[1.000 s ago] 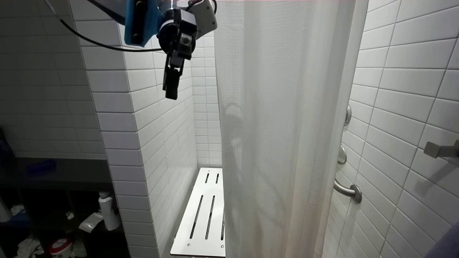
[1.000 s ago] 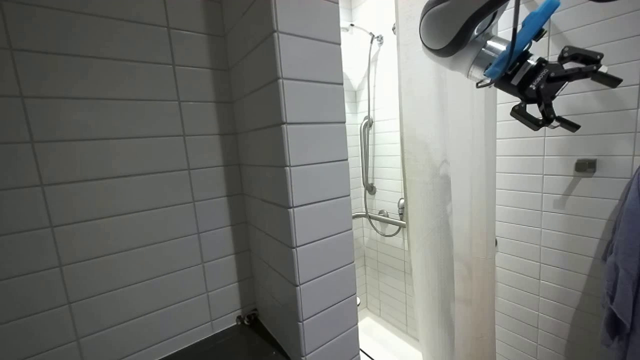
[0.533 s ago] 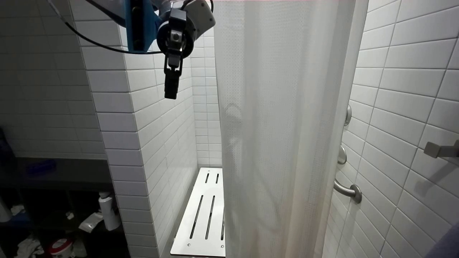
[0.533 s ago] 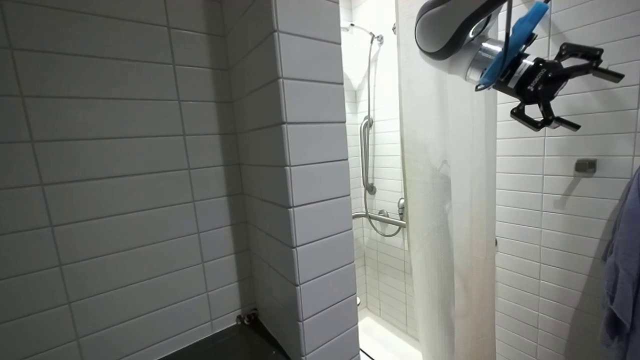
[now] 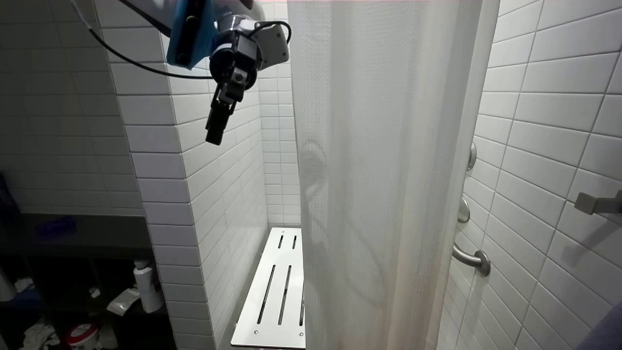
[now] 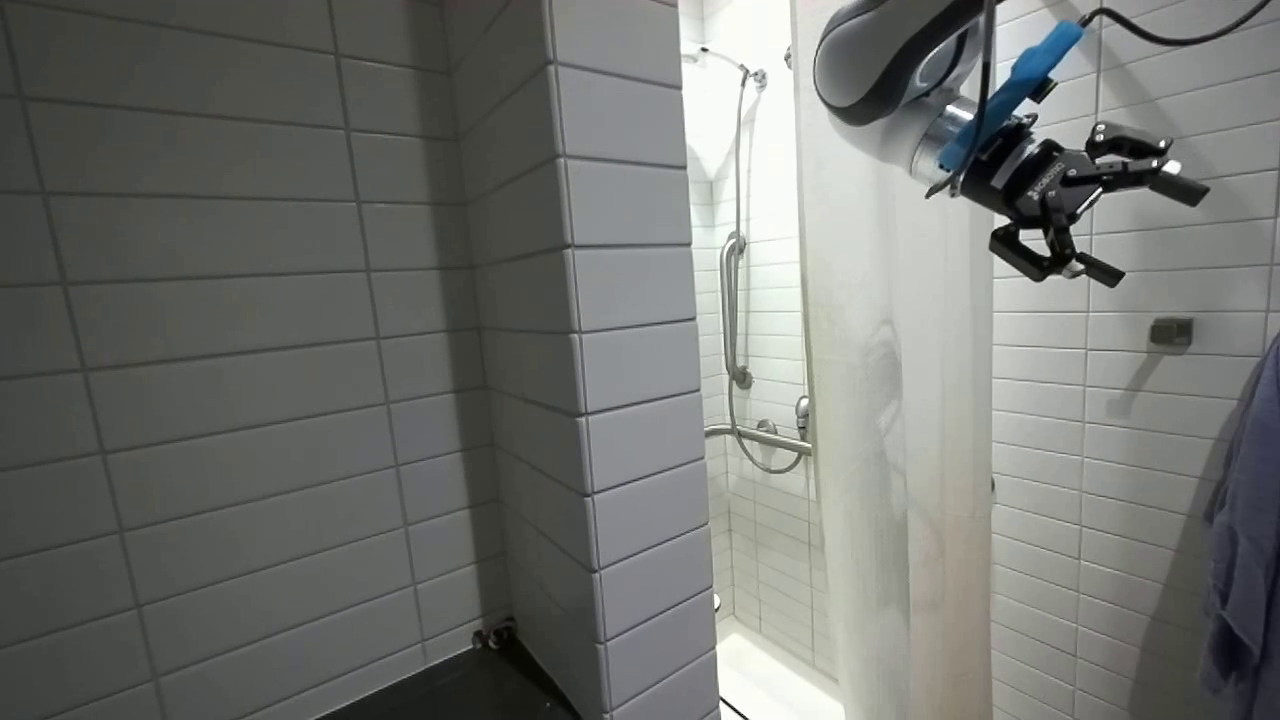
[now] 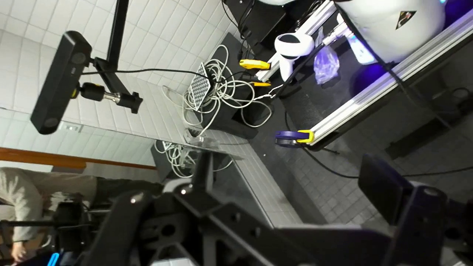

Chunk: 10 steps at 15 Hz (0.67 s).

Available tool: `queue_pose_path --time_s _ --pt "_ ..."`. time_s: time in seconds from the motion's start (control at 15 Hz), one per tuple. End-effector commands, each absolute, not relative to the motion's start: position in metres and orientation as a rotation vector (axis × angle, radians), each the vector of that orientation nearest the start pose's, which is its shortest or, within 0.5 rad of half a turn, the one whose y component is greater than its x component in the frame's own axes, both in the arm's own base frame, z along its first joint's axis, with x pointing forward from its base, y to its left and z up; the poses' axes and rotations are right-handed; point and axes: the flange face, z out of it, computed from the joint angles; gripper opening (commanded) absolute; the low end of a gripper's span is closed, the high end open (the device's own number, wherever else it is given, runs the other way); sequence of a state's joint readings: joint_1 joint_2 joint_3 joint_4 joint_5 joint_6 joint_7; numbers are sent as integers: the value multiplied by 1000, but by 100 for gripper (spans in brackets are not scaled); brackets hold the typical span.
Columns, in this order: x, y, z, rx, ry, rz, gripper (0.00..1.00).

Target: Draw the shower curtain to the left.

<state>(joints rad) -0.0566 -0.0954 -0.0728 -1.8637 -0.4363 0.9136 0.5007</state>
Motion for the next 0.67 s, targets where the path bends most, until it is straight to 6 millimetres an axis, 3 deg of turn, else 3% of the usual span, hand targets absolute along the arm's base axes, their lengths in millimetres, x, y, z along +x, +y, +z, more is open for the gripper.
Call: queue_pose_path --time_s 0.0,0.6 --pt "419 -108 545 2414 -713 -1007 100" --pt "428 -94 554 2759 -214 -1071 100"
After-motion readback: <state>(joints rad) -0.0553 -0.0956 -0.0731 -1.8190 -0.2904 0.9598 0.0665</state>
